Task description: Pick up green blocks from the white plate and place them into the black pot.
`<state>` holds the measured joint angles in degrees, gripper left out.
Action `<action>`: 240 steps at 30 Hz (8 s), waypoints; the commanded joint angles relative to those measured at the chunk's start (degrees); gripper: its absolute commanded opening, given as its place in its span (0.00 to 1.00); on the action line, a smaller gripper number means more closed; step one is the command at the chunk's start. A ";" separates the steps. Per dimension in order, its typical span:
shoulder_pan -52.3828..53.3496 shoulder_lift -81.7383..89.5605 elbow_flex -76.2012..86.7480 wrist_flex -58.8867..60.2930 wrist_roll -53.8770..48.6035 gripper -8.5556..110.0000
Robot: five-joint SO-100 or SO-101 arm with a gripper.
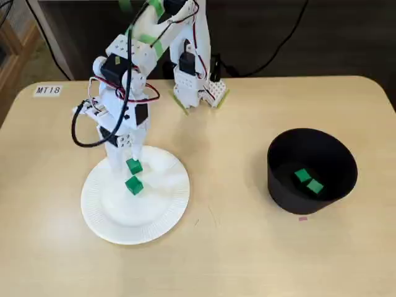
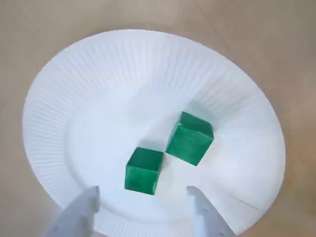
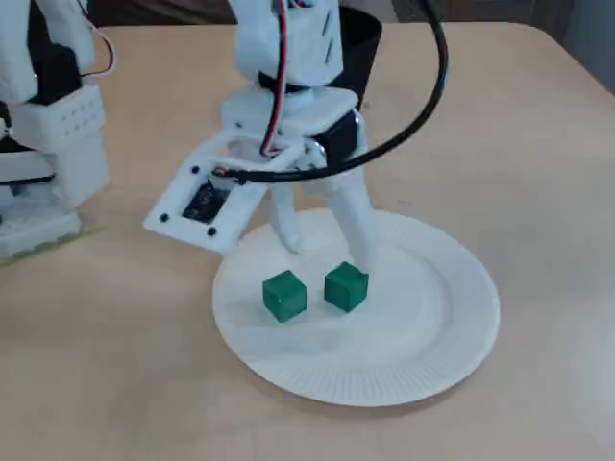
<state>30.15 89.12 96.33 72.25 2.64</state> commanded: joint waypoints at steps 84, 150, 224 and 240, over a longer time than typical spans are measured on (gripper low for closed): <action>-68.55 31.11 28.30 -39.73 -0.53 0.29; 3.69 -4.57 1.58 -0.26 8.96 0.32; -66.45 38.23 39.46 -51.94 -6.15 0.37; -47.11 48.34 38.67 -46.67 -3.78 0.05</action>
<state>-23.29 134.12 136.41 23.82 -1.41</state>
